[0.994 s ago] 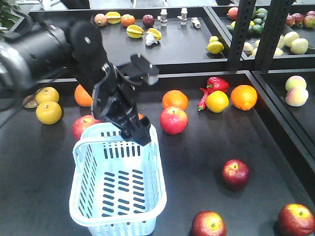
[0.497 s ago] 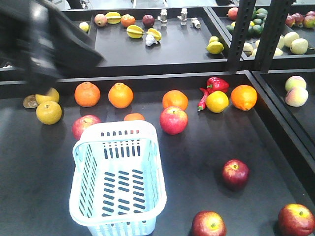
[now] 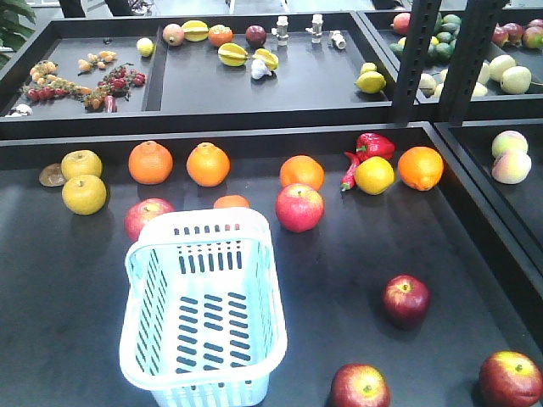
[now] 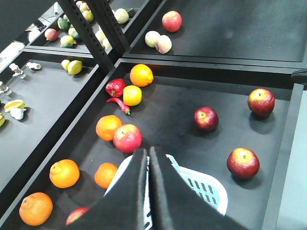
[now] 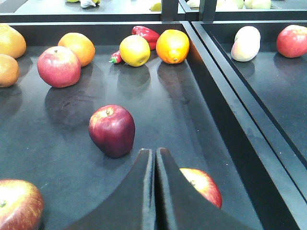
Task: Pick three apples into basket with both arms
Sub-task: 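Open the left gripper and raise it away from the basket, then move the right gripper out over the table toward the apples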
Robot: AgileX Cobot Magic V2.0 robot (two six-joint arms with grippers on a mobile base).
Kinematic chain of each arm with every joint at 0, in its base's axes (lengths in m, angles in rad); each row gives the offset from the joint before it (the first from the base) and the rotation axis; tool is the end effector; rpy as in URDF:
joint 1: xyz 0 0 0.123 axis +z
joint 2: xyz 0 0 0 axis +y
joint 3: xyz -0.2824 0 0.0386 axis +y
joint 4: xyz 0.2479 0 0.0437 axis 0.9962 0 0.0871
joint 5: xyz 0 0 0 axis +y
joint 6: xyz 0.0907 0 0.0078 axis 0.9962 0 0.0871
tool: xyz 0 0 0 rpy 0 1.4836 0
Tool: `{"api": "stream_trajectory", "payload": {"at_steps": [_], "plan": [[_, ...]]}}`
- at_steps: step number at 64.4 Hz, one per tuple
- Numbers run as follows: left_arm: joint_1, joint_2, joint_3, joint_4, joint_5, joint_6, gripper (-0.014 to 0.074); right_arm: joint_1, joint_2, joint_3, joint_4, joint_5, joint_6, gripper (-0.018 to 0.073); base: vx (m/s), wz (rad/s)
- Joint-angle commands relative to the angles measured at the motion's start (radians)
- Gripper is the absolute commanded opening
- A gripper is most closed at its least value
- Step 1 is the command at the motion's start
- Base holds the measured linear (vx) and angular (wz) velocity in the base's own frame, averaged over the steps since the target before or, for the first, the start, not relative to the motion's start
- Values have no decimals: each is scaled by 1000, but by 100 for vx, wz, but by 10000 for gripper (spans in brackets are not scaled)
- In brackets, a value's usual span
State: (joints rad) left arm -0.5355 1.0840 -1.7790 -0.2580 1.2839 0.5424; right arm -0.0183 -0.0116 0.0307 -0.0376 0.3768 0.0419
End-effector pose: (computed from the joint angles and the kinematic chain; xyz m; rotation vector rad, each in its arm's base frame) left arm 0.1109 -0.0917 0.5411 1.1219 1.7278 -0.2967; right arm 0.0525 -0.0022 0.1695 0.0332 1.8790 -0.0208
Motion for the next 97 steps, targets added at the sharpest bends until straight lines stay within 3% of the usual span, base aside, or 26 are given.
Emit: {"api": "stream_trajectory", "payload": {"at_steps": [1,38,49,55,62,69,72,78,82,88,97], "plan": [[-6,-9,-24,-17,-58,-4,-8,1,18,1,-11,-72,-5,-4,0,0],[-6,-3,-24,-20,-51,-4,-8,1,18,1,-11,-75,-5,-4,0,0],[-6,-4,-24,-20,-52,-4,-8,1,18,1,-118,-103,-60,-4,0,0],[-6,-4,-24,-20,-52,-4,-8,1,18,1,-97,-266,-22,-4,0,0],[-6,-4,-24,-20,-52,-4,-8,1,18,1,18,-560,90,-4,0,0],[-6,-4,-24,-20,-52,-4,-8,-7,19,1,24,-804,0,-4,0,0],[-6,-4,-24,-20,-53,-4,-8,-7,28,-11,82,-829,-18,-4,0,0],[-6,-4,-24,-20,-53,-4,-8,-7,85,-116,323,-604,-63,-4,0,0],[-6,-4,-24,-20,-53,-4,-8,-7,153,-228,399,-394,-171,-4,0,0],[-6,-4,-24,-20,-53,-4,-8,-7,337,-435,389,-71,-358,-4,0,0],[-6,-4,-24,-20,-53,-4,-8,-7,678,-787,270,475,-346,-4,0,0]]}}
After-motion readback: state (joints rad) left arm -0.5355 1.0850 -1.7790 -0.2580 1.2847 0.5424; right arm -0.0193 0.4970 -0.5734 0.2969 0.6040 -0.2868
